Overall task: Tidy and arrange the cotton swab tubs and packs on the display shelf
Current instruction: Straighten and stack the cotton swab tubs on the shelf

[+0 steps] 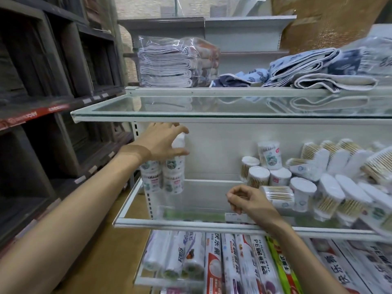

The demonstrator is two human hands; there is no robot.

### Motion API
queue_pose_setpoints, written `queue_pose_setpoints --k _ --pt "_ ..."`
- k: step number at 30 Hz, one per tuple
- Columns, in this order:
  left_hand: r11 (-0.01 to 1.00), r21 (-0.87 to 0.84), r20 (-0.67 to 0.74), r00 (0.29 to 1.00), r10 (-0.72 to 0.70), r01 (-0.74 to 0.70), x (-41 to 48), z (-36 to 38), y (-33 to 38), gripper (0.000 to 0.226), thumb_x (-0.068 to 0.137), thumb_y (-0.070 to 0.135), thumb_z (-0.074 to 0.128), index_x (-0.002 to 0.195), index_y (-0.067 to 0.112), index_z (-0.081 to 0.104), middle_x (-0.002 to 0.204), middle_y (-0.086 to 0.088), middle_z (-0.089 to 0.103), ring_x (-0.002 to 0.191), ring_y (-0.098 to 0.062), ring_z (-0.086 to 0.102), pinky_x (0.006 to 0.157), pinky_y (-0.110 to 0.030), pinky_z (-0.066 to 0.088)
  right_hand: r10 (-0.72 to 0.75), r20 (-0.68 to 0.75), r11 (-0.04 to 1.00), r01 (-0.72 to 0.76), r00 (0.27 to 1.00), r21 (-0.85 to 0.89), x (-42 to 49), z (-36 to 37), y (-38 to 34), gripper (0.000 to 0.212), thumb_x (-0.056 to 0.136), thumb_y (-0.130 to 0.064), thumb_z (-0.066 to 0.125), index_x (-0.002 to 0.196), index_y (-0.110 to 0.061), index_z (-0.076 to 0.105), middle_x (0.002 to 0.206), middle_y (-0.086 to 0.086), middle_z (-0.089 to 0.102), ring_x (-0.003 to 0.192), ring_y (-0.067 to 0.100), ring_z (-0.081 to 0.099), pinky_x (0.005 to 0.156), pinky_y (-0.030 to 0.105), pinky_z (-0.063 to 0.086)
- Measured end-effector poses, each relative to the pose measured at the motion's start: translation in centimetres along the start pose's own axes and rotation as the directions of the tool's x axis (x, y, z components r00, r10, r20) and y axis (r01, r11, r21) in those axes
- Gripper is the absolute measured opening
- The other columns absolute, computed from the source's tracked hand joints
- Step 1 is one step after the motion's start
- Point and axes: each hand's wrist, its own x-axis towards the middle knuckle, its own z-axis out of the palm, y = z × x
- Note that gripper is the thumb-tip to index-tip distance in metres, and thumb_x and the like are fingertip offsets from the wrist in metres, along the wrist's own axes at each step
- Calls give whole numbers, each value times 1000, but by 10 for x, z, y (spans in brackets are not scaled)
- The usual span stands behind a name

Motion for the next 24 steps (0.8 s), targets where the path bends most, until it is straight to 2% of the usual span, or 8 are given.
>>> queue_pose_setpoints --k 5,8,10,15,17,20,22,24 --pt "848 -471 -448 894 6 -242 -16 28 48 24 91 33 67 112 21 68 111 3 63 106 -10 56 95 -23 41 -30 -39 1000 30 999 2 -4 2 -9 9 95 -11 65 93 -3 66 74 9 67 66 20 60 63 30 52" --pt "652 -727 -388 912 -132 -214 -34 59 90 12 92 23 69 104 24 70 100 14 65 91 -2 62 83 -16 48 -88 -123 994 80 988 -71 -10 -1 -20 3 93 -15 67 91 -14 68 76 0 70 68 14 62 65 26 52" --pt "493 -862 -224 960 -169 -114 -43 86 109 11 92 23 68 99 31 70 97 13 69 89 -6 66 82 -22 53 -227 -153 936 172 962 -308 -17 -16 -27 2 91 -24 69 91 -26 68 82 -9 69 75 8 62 69 24 50" --pt "142 -987 35 973 -228 69 -46 125 128 13 95 17 64 99 26 73 88 -4 74 88 -24 70 83 -38 58 -194 42 486 134 980 -863 -27 -80 -29 33 83 -47 71 112 -45 55 121 -14 59 108 12 41 88 31 36" --pt "80 -995 35 969 -246 57 -45 131 128 12 96 13 62 102 17 71 88 -5 73 84 -23 70 79 -36 58 -120 47 250 76 992 -965 -27 -96 -24 53 82 -50 71 130 -44 49 136 -12 53 111 15 34 89 32 30" --pt "9 -998 53 960 -277 58 -45 137 125 12 97 13 61 103 13 71 85 -4 71 82 -22 68 78 -35 57 -86 58 85 65 995 -994 -24 -100 -21 68 86 -47 67 145 -46 32 147 -12 45 120 19 32 93 34 26" --pt "-45 -997 76 952 -296 66 -46 139 123 12 97 13 61 105 11 70 86 -5 70 84 -24 68 78 -35 57 -120 68 91 79 990 -993 -22 -94 -21 67 86 -42 66 146 -41 35 144 -10 48 120 19 32 87 29 19" --pt "-71 -995 86 953 -290 68 -47 138 121 15 95 18 64 108 12 68 91 -6 71 87 -28 68 82 -36 57 -172 25 337 83 985 -938 -21 -82 -21 66 83 -41 69 142 -41 40 133 -9 52 116 15 35 93 30 28"
